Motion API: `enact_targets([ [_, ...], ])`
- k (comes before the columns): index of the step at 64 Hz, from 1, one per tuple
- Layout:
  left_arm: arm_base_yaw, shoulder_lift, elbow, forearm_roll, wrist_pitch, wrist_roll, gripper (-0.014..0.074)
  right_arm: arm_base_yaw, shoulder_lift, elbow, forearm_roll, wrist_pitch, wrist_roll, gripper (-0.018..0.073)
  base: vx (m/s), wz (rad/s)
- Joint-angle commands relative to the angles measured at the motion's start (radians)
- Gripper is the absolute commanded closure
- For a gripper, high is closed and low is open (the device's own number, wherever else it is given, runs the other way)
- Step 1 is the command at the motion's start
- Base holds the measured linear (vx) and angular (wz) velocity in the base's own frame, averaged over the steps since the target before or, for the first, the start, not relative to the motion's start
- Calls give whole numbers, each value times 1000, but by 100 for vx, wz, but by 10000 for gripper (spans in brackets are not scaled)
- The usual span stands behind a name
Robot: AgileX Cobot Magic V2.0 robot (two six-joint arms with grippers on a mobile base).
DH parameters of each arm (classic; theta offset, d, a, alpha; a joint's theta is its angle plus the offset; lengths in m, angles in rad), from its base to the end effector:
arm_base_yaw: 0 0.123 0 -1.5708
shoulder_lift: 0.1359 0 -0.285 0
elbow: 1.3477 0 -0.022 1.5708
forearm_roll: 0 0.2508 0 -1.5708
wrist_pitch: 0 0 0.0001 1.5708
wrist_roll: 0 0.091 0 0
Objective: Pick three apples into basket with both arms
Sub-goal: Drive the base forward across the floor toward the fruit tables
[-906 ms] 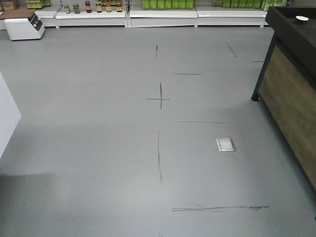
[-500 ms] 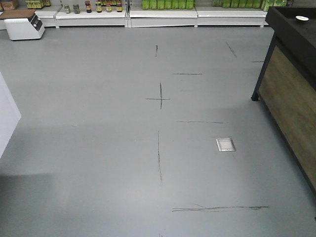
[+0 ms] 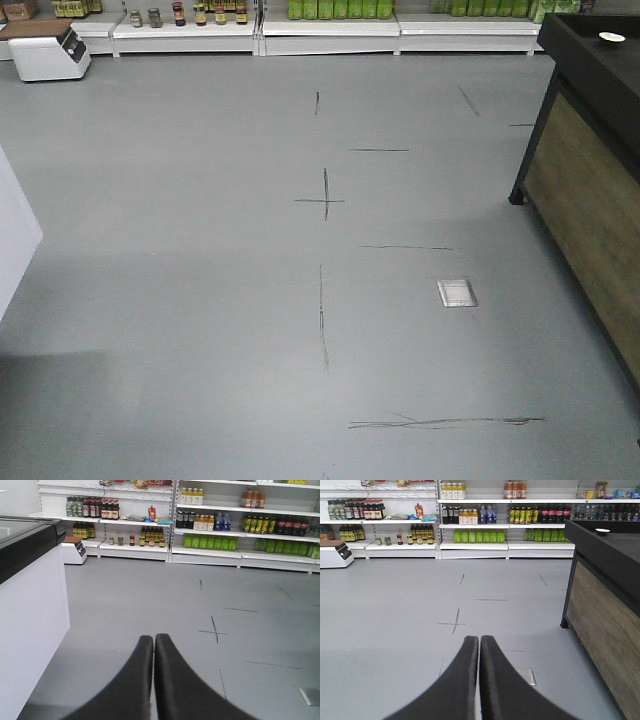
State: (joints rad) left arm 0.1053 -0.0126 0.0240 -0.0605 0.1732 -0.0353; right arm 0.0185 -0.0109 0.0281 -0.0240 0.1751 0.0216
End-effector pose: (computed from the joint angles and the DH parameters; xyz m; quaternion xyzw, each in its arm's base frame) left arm 0.0559 0.0050 0.1901 -0.0705 0.7372 -0.0004 0.6720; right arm 0.0564 0.0007 0.1884 -0.0062 0.7432 0.0040 0.6690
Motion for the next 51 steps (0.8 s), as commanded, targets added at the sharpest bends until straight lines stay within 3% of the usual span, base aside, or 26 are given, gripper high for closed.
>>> enact_targets([
  [1,-6,-15,23,-9,-70,-3,603,-8,-10,14,-11,-71,-9,564,0,0],
  [51,-6,-15,23,-9,-70,-3,603,-8,-10,14,-11,-71,-9,564,6,5],
])
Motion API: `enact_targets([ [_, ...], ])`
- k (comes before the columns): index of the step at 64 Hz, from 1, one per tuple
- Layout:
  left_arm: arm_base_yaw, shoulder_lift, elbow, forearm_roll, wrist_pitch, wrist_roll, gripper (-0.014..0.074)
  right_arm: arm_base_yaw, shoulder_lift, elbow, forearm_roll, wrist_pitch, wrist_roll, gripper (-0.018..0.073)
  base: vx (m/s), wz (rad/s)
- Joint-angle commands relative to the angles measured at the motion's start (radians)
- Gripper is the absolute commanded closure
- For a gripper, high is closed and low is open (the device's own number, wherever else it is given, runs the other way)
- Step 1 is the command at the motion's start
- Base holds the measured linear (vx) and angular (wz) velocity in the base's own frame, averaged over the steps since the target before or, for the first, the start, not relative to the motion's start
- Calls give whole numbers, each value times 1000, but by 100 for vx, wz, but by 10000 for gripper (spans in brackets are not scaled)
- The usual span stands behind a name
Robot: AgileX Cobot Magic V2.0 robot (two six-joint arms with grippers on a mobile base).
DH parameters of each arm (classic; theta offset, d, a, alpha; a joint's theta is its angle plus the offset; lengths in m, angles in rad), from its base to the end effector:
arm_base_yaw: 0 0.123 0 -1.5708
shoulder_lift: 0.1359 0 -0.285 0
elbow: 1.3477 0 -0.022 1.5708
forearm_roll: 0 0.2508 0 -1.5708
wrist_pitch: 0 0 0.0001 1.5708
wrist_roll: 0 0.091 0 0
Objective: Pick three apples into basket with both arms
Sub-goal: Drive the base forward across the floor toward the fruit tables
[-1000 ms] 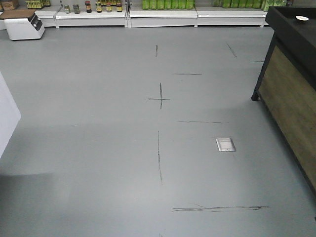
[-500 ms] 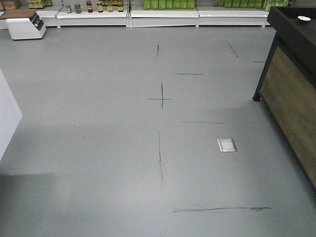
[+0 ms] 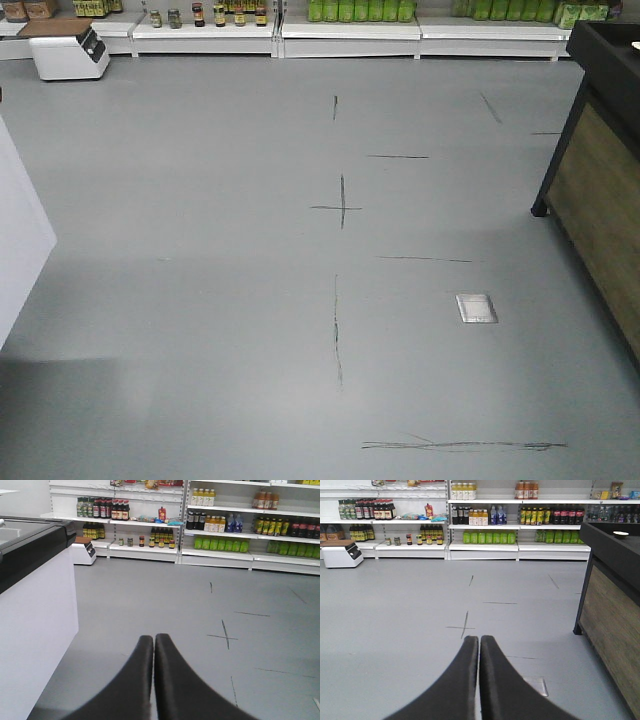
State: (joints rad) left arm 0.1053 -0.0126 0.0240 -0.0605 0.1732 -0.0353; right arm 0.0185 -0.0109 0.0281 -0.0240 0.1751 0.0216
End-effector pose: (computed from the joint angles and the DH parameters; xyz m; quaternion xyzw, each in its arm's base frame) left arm 0.0559 0.0050 0.1901 -0.0705 0.7372 -0.0004 0.6720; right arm 0.0564 0.0007 0.1884 -0.0062 0.7432 0.0040 0.6690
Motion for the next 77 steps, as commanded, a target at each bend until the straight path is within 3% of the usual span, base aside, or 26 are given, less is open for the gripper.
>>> enact_targets([
  [1,-6,-15,23,-9,-70,-3,603,-8,-10,14,-11,-71,-9,564,15,-3],
  [77,-6,-15,23,-9,-70,-3,603,-8,-10,14,-11,-72,-9,564,18,-1],
])
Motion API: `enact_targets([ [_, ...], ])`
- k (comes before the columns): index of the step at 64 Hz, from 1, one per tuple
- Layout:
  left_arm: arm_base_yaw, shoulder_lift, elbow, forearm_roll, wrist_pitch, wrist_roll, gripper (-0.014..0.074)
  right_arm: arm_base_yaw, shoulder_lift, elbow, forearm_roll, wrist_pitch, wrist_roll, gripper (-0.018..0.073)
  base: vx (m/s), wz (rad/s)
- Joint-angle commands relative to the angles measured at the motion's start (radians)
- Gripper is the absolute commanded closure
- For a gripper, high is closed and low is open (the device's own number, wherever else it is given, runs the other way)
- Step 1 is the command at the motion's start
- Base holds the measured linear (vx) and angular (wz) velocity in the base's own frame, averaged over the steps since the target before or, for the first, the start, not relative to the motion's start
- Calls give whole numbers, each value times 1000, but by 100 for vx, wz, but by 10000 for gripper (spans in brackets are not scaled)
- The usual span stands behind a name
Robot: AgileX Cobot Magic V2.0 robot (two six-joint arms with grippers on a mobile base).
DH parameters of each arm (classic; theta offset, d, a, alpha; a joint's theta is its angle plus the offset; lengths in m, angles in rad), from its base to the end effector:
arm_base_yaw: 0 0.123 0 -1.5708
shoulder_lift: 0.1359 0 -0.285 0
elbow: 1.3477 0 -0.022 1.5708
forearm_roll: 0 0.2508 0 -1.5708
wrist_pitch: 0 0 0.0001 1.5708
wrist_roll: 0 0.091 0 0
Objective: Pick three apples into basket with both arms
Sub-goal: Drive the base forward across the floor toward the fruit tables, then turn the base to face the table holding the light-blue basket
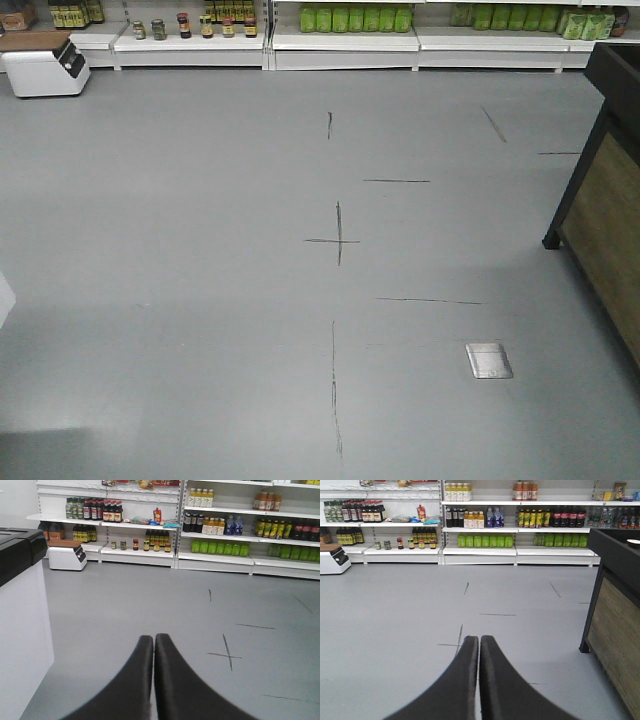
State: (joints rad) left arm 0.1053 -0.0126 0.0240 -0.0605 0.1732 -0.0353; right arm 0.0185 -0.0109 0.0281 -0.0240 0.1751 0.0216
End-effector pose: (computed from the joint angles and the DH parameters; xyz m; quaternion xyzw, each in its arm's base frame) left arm 0.0559 0.0050 0.1901 -0.0705 0.7372 -0.0004 0.6720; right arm 0.0564 0.0007 0.1884 -0.0062 0.7432 0.0040 0.6690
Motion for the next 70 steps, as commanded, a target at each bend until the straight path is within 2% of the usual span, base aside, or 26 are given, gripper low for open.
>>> enact_targets([
  [1,-6,-15,23,-9,-70,-3,603,-8,-10,14,-11,-72,-9,564,22,-9],
  [30,-6,-15,23,-9,-70,-3,603,-8,-10,14,-11,-72,-9,564,23,-16],
  [70,-6,-15,23,-9,-70,-3,603,-8,-10,14,-11,-72,-9,564,21,-32],
])
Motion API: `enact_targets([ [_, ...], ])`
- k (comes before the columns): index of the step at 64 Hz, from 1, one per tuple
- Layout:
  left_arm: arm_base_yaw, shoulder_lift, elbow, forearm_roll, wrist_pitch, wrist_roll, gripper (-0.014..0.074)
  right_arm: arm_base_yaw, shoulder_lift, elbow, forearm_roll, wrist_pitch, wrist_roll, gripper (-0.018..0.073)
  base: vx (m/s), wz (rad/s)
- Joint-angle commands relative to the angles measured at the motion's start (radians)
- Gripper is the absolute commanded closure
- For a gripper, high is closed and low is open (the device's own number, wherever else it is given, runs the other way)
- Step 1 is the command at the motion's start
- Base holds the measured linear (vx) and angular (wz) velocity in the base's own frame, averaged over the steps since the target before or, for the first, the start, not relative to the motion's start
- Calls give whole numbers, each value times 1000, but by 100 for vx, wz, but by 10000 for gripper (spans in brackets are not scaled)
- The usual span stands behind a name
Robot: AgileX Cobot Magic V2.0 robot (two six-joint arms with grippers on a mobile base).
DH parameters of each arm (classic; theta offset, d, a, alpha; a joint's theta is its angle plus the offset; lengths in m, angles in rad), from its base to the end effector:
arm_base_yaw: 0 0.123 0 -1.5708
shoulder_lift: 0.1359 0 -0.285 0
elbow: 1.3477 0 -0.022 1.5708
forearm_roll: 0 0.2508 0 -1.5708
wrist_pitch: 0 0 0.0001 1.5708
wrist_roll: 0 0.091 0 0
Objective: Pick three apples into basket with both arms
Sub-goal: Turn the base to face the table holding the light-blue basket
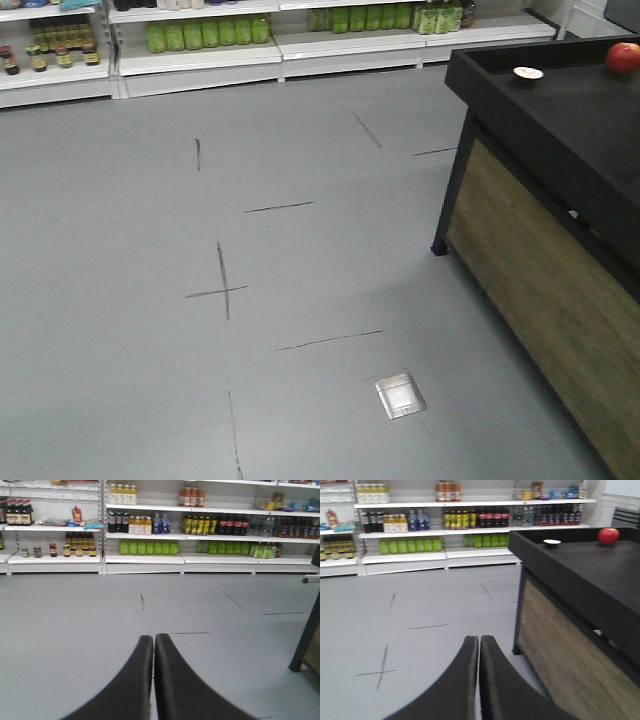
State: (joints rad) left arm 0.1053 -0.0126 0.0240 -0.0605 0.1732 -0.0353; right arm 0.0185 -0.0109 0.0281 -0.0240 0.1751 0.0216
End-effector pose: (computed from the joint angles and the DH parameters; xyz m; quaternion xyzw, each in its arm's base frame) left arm 0.0559 0.0050 0.1901 -0.0705 0.7372 -0.0004 0.6720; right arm 0.0564 0.0007 0.1884 -0.0062 0.7432 0.0040 0.6690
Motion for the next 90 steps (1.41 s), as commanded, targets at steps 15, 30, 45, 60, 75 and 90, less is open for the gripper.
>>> enact_targets([
  [15,-6,-15,23,-9,-70,-3,603,-8,-10,14,-11,-73,-9,564,19,-46],
  [30,-6,-15,23,-9,-70,-3,603,-8,-10,14,-11,-73,-9,564,16,-59],
  [45,-6,-15,23,-9,-70,-3,603,-8,-10,14,-11,-73,-9,564,16,-63],
  [60,-6,-15,23,-9,-70,-3,603,-8,-10,14,-11,-73,-9,564,16,-60],
  [75,-6,-15,23,-9,-70,-3,603,-8,-10,14,-11,-71,-9,564,14,-55],
  [90,-6,-15,23,-9,-70,-3,603,-8,-10,14,-11,-71,-9,564,13,-56],
])
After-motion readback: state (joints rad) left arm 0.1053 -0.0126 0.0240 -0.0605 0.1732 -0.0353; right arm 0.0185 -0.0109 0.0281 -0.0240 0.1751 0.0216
